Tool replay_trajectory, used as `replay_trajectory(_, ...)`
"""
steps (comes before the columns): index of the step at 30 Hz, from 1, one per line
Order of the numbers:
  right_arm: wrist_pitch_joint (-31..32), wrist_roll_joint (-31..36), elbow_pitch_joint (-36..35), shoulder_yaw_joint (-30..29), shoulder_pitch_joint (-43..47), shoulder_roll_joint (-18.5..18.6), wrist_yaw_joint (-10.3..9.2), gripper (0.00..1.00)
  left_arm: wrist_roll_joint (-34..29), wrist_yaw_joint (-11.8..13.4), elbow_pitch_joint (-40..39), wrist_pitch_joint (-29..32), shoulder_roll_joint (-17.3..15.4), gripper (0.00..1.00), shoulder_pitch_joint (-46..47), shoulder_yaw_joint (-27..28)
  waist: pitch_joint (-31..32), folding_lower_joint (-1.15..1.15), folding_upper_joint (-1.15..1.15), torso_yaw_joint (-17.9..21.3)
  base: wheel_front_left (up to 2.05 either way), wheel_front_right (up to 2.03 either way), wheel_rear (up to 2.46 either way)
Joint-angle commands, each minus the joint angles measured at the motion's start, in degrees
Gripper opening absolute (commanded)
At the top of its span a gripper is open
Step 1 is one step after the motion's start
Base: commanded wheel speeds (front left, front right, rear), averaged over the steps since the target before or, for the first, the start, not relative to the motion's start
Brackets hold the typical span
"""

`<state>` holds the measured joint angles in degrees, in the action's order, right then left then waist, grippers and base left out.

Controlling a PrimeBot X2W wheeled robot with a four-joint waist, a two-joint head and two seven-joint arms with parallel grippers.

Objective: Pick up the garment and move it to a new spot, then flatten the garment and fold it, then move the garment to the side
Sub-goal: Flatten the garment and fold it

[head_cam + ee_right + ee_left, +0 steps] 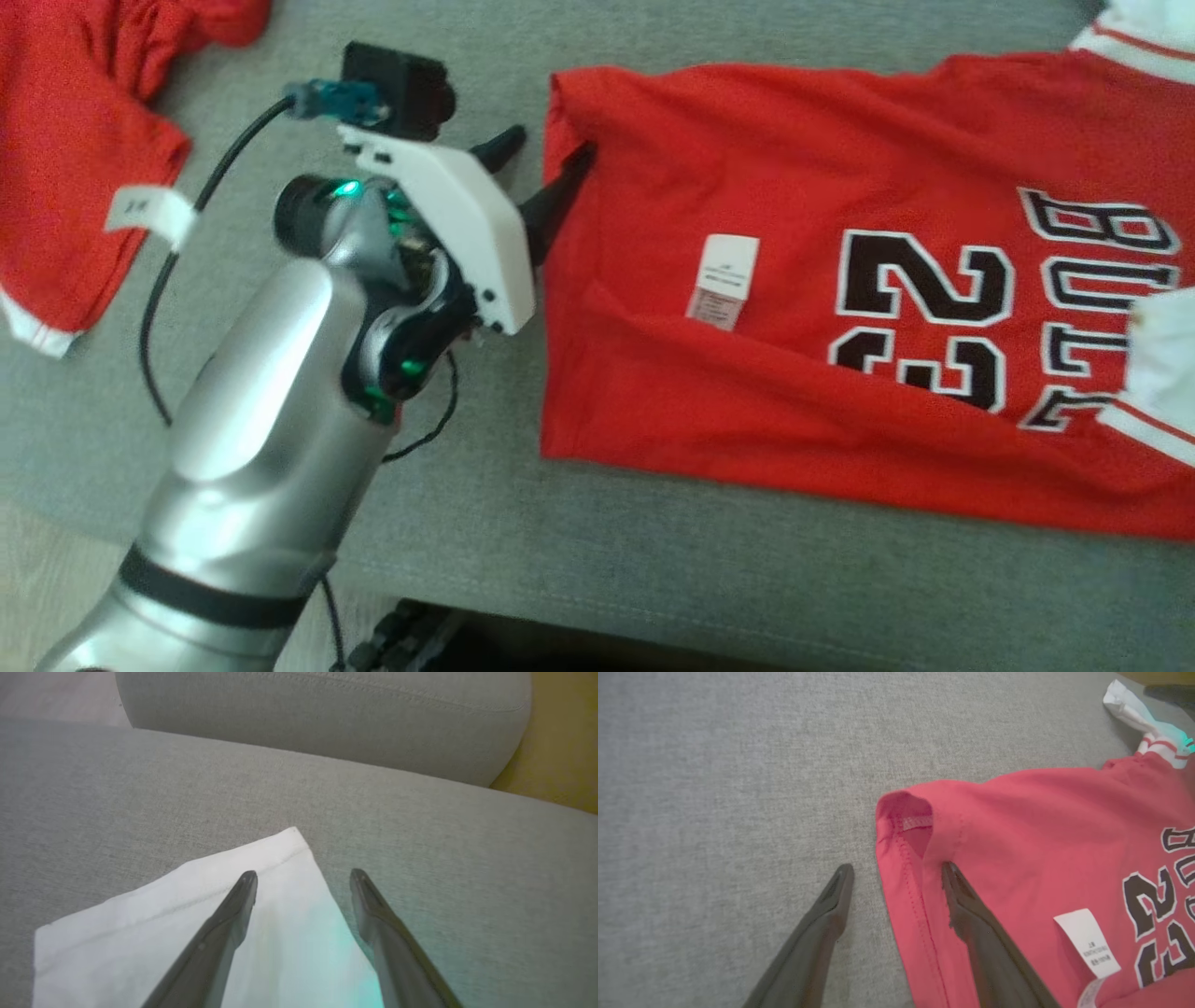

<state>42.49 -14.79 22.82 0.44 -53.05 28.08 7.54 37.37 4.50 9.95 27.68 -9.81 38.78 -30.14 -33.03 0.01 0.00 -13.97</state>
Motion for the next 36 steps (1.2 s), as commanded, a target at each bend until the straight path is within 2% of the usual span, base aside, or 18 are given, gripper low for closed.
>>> replay_trajectory(1,-1.0,0.5,0.2,1.3,-1.6,1.0,-0.05,1.0,-0.5,-0.5,-0.6,-0.1,-0.8,1.0,2.4,1.3,-1.5,-0.01,0.0,-1.8,0.0,0.0,0.0)
replay_trajectory(9,-4.9,2.3,7.8,3.1,-5.7,0.8,-0.05,1.0,0.4,-2.0,1.3,0.1,0.8,1.0,4.0,0.0,-1.8,-0.01,0.0,-2.0,0.0,0.0,0.0)
replay_trajectory(19,-4.0,-0.7,11.6,7.0,-8.1,0.2,-0.05,1.0,2.0,-2.9,1.0,1.6,1.1,1.0,4.9,-0.4,-2.1,-0.01,0.0,-1.4,0.0,0.0,0.0)
replay_trajectory(20,-4.0,-1.1,11.7,7.4,-8.1,0.2,-0.05,0.93,2.0,-2.9,1.0,1.6,1.0,1.0,5.0,-0.4,-2.1,-0.01,0.0,-1.2,0.0,0.0,0.0)
replay_trajectory(21,-3.9,-1.6,11.8,7.8,-8.0,0.2,-0.05,0.59,1.9,-3.0,1.1,1.6,1.0,1.0,5.1,-0.5,-2.0,-0.01,0.0,-1.1,0.0,0.0,0.0)
replay_trajectory(22,-3.9,-1.6,11.8,7.8,-8.0,0.2,-0.05,0.59,1.9,-3.0,1.1,1.6,1.0,1.0,5.1,-0.5,-2.0,-0.01,0.0,-1.1,0.0,0.0,0.0)
replay_trajectory(23,-3.9,-2.2,12.0,8.1,-8.0,0.1,-0.05,0.18,1.8,-3.1,1.1,1.5,1.0,1.0,5.3,-0.6,-1.9,-0.01,0.0,-0.9,0.0,0.0,0.0)
replay_trajectory(24,-3.9,-2.9,12.1,8.2,-7.9,0.0,-0.05,0.0,1.9,-3.1,1.3,1.1,1.2,1.0,5.5,-0.5,-1.8,-0.01,0.0,-0.8,0.0,0.0,0.0)
replay_trajectory(25,-4.4,-3.6,12.0,8.4,-7.8,-0.1,-0.05,0.0,1.8,-3.0,1.6,0.7,1.4,0.45,5.8,-0.3,-1.6,-0.01,0.0,-0.6,0.0,0.0,0.0)
replay_trajectory(26,-5.5,-4.0,11.8,8.4,-7.9,-0.1,-0.05,0.0,1.8,-3.1,1.9,0.0,1.6,0.0,6.1,-0.2,-1.5,-0.01,0.0,-0.4,0.0,0.0,0.0)
replay_trajectory(32,-13.0,-4.7,11.6,5.5,-10.2,0.2,-0.05,0.0,1.4,-3.2,3.2,-3.7,1.5,0.0,7.5,1.4,-0.4,-0.01,0.0,1.2,0.0,0.0,0.0)
replay_trajectory(36,-13.8,-6.0,11.3,3.9,-10.7,0.5,-0.05,0.0,2.0,-3.3,2.1,-5.5,0.7,0.0,6.7,2.8,0.6,-0.01,0.0,2.4,0.0,0.0,0.0)
